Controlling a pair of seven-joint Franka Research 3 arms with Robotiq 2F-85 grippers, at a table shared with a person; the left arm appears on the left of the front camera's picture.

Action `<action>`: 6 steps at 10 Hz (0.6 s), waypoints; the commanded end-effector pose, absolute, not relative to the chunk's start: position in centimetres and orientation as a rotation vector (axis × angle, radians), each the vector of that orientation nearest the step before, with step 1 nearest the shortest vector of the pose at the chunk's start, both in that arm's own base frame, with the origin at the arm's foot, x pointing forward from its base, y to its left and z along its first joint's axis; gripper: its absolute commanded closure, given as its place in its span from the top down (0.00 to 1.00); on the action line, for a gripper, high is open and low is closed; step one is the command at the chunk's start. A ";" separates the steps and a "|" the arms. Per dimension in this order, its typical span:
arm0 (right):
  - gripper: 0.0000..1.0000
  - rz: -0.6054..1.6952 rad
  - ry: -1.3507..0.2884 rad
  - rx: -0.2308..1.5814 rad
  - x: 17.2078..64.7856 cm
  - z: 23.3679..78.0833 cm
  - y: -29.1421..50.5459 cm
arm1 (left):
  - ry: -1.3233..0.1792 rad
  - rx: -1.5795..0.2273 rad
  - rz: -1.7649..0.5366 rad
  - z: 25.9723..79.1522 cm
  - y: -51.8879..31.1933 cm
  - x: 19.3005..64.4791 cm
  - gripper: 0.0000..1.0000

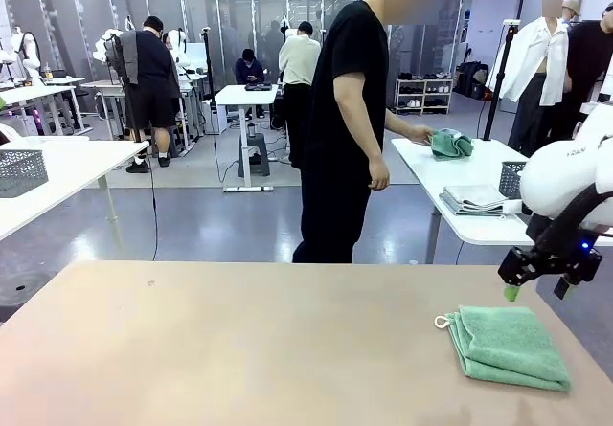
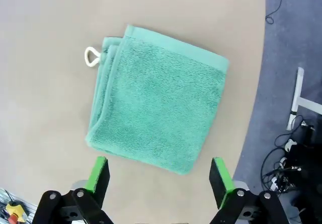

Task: Fold the towels and place them in the basket.
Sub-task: Place the folded Towel with hook on the right side of the table.

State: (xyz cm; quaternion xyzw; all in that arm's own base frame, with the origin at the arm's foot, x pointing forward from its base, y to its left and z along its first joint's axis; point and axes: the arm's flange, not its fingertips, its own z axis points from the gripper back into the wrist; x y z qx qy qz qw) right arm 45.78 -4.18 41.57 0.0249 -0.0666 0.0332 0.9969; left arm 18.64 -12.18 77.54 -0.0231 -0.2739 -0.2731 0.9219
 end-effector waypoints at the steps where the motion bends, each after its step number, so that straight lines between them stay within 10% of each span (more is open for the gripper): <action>1: 1.00 0.067 -0.139 0.050 45.6 41.7 -5.0 | -0.561 -0.049 -0.565 77.3 -12.1 18.5 1.00; 6: 1.00 0.067 -0.139 0.050 45.6 41.7 -5.0 | -0.561 -0.049 -0.565 77.3 -12.1 18.5 1.00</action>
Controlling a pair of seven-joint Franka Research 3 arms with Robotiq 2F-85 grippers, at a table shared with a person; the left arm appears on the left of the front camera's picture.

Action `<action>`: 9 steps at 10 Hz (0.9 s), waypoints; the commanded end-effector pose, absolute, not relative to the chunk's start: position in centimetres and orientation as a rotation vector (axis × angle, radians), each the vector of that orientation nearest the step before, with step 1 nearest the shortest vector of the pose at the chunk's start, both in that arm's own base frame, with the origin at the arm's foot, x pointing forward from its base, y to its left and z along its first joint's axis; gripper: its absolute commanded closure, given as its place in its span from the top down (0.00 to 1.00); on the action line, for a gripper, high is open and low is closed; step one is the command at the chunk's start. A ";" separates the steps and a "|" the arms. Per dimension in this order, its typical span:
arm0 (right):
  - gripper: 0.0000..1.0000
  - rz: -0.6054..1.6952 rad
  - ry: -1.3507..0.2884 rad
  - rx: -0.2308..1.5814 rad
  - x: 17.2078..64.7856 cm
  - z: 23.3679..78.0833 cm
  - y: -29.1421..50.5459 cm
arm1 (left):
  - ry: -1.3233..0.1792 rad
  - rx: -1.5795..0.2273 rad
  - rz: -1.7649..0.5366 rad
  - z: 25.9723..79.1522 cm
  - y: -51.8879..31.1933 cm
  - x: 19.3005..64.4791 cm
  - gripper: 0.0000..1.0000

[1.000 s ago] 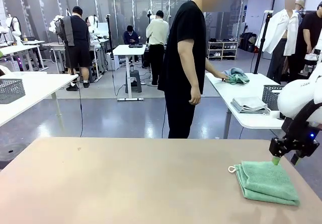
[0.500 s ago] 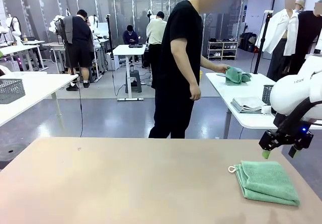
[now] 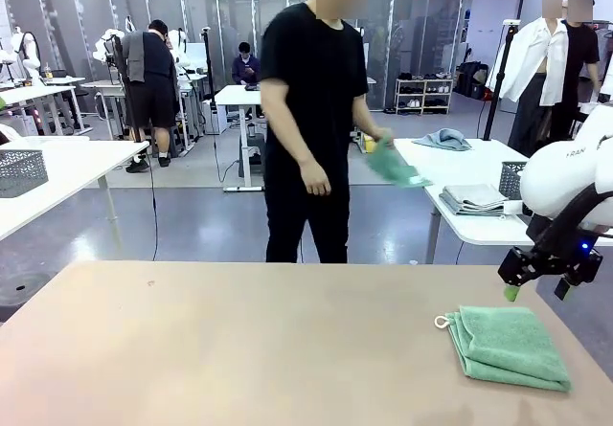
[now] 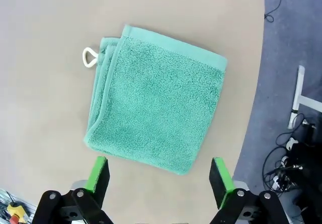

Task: Fold the towels and place them in the basket.
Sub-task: When a person lays out a Towel with hook on the table, fold it in half twice.

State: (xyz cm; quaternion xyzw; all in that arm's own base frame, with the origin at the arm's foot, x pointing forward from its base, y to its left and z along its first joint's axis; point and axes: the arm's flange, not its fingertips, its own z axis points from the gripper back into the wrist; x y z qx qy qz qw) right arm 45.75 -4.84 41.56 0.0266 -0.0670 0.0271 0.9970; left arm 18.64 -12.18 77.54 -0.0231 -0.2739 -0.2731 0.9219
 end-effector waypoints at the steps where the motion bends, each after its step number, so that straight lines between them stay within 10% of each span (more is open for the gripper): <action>1: 1.00 0.067 -0.139 0.050 45.6 41.7 -5.0 | -0.561 -0.049 -0.565 77.3 -12.1 18.5 1.00; 9: 1.00 0.141 -0.180 0.108 45.0 47.2 -4.0 | -0.561 -0.049 -0.565 77.3 -12.1 18.5 1.00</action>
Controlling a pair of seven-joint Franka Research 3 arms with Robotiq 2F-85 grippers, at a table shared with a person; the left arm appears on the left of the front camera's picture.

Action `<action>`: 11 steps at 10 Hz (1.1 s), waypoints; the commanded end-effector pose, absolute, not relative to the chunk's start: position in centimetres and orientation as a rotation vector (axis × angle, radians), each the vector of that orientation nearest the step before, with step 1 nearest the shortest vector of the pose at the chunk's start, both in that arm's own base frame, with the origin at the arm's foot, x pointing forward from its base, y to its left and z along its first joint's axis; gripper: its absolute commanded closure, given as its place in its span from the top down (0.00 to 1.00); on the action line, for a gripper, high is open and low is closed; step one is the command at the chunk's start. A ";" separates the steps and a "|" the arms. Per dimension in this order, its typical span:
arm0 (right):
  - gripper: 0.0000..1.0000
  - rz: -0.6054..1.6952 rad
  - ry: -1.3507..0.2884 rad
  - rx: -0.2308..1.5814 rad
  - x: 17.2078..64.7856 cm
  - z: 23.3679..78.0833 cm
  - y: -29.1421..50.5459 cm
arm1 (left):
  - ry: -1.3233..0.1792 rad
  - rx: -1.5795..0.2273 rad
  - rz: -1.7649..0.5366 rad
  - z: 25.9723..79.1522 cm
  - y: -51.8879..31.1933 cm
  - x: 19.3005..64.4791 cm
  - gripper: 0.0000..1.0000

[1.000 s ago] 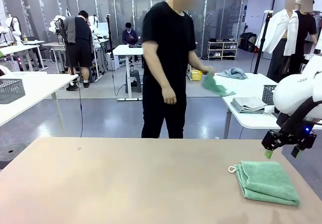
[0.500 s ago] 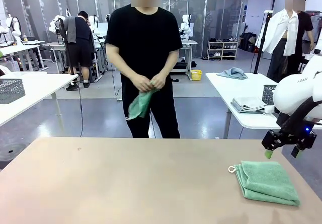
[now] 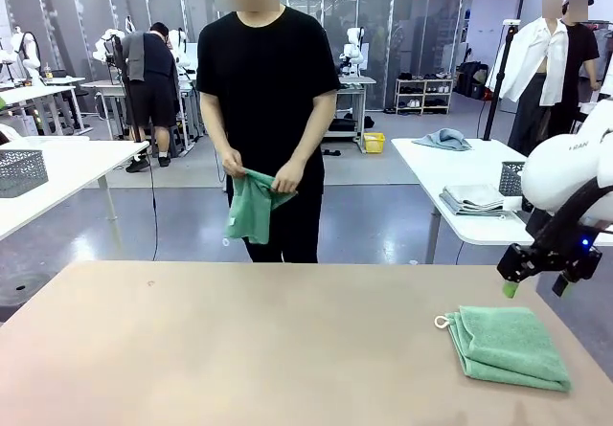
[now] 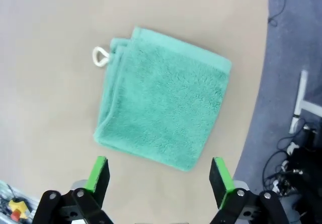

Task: Fold the towels and place them in the basket.
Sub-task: When a person lays out a Towel with hook on the table, fold it in half twice.

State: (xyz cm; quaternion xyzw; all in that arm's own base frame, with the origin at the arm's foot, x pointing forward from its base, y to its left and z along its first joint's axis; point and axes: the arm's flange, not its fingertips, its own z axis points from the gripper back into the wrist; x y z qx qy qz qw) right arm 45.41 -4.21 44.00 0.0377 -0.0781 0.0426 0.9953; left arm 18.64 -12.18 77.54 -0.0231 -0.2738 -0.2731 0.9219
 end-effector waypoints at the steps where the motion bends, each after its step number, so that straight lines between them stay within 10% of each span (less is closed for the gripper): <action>1: 1.00 0.198 -0.204 0.101 44.5 50.8 -3.4 | -0.561 -0.049 -0.565 77.3 -12.1 18.5 1.00; 11: 1.00 0.476 -0.459 0.021 31.4 73.9 2.1 | -0.561 -0.049 -0.565 77.3 -12.1 18.5 1.00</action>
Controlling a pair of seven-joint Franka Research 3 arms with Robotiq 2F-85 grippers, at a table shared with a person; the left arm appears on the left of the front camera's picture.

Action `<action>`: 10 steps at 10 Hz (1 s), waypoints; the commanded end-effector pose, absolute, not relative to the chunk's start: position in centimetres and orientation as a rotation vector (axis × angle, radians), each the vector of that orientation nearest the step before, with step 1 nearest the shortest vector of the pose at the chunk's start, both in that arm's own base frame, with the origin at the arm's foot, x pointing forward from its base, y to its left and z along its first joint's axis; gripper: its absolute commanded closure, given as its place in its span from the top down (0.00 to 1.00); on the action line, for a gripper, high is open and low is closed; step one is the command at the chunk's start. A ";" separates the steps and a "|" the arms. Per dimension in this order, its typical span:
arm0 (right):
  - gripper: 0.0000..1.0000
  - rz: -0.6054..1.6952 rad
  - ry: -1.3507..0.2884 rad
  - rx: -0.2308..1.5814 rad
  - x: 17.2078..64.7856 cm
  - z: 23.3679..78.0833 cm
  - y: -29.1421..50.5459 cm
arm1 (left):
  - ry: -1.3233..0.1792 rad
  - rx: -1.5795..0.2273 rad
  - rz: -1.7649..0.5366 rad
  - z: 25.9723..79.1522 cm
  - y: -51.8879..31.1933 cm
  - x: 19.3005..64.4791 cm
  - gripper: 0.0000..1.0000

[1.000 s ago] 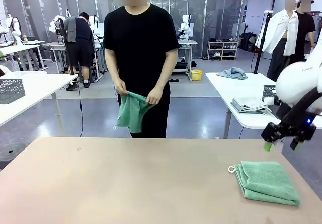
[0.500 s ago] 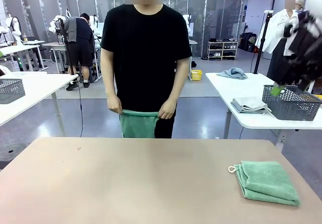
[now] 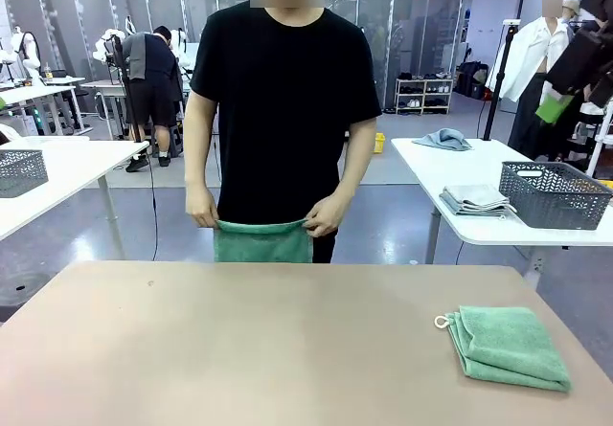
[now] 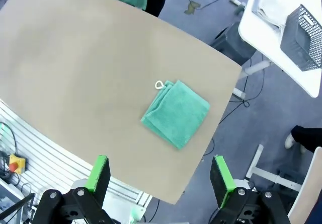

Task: Fold the towels and place them in the basket.
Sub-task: When a person lays out a Towel with hook on the table, fold it in half twice.

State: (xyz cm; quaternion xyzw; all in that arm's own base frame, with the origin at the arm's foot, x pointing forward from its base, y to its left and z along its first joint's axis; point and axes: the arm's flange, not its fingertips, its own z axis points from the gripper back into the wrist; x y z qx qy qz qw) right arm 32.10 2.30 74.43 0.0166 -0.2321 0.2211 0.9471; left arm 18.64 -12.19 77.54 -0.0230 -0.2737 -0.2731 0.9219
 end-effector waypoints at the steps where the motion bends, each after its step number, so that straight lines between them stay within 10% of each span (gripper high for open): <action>1: 1.00 0.486 -0.477 0.004 30.1 74.1 2.3 | -0.561 -0.049 -0.565 77.3 -12.1 18.5 1.00; 10: 1.00 0.459 -0.477 0.030 30.9 74.8 2.3 | -0.561 -0.049 -0.565 77.3 -12.1 18.5 1.00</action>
